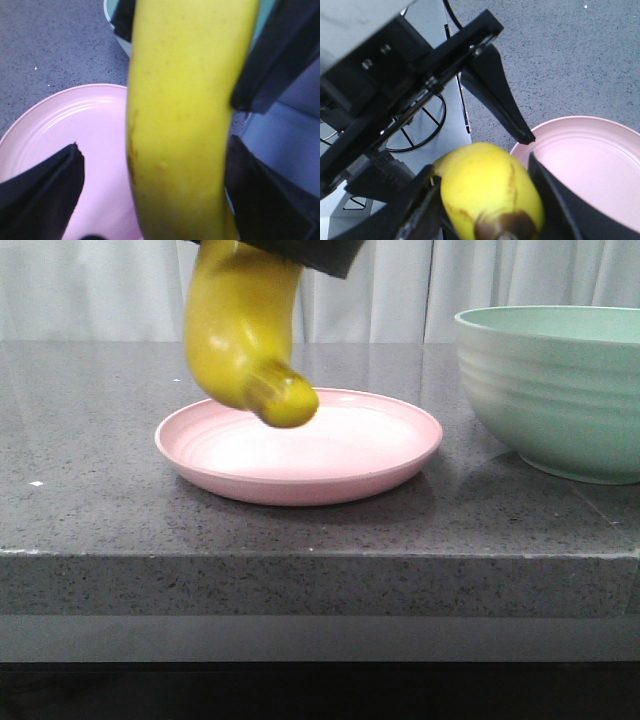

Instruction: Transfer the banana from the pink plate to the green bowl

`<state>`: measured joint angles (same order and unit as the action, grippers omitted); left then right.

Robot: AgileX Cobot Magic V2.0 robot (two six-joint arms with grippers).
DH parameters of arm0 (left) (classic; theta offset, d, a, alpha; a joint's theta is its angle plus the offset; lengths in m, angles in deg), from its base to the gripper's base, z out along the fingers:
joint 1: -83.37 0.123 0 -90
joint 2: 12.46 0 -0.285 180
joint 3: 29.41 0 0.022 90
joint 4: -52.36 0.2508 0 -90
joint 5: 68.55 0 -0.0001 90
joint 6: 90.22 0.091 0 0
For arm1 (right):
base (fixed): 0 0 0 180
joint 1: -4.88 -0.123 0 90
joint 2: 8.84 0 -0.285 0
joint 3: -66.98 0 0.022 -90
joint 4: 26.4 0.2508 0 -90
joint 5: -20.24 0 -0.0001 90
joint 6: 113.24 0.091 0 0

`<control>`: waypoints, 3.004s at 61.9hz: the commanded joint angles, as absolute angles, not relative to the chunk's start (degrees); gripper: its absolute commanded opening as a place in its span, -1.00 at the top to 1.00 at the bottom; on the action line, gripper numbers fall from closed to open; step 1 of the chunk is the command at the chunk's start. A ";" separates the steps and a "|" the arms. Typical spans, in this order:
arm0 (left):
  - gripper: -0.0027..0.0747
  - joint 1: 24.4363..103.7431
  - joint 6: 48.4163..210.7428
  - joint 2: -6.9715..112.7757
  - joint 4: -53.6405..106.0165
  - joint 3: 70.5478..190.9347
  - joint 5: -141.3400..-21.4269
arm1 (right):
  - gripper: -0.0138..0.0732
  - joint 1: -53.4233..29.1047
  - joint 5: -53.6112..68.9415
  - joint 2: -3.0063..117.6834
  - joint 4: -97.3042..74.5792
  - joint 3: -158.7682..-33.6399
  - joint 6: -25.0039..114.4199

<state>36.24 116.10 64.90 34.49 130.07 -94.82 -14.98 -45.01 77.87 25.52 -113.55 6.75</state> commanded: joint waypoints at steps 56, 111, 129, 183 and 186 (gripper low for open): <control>-0.53 35.81 115.83 51.51 35.92 132.32 -90.02 | 0.03 -10.22 -42.02 75.63 22.54 -116.90 13.02; -0.53 41.05 115.83 44.50 37.44 132.32 -90.10 | 0.03 4.91 -52.56 79.50 -11.55 -133.70 45.76; -0.53 41.05 115.83 44.50 37.44 132.32 -90.10 | -0.10 4.91 -52.87 85.85 -11.74 -133.70 45.76; -0.53 41.05 115.83 44.50 37.44 132.22 -90.10 | -0.55 1.75 -38.54 65.86 -5.25 -117.08 44.77; -0.53 41.05 115.83 44.50 37.44 132.22 -90.10 | -0.55 0.88 -35.85 62.57 -5.25 -113.70 44.77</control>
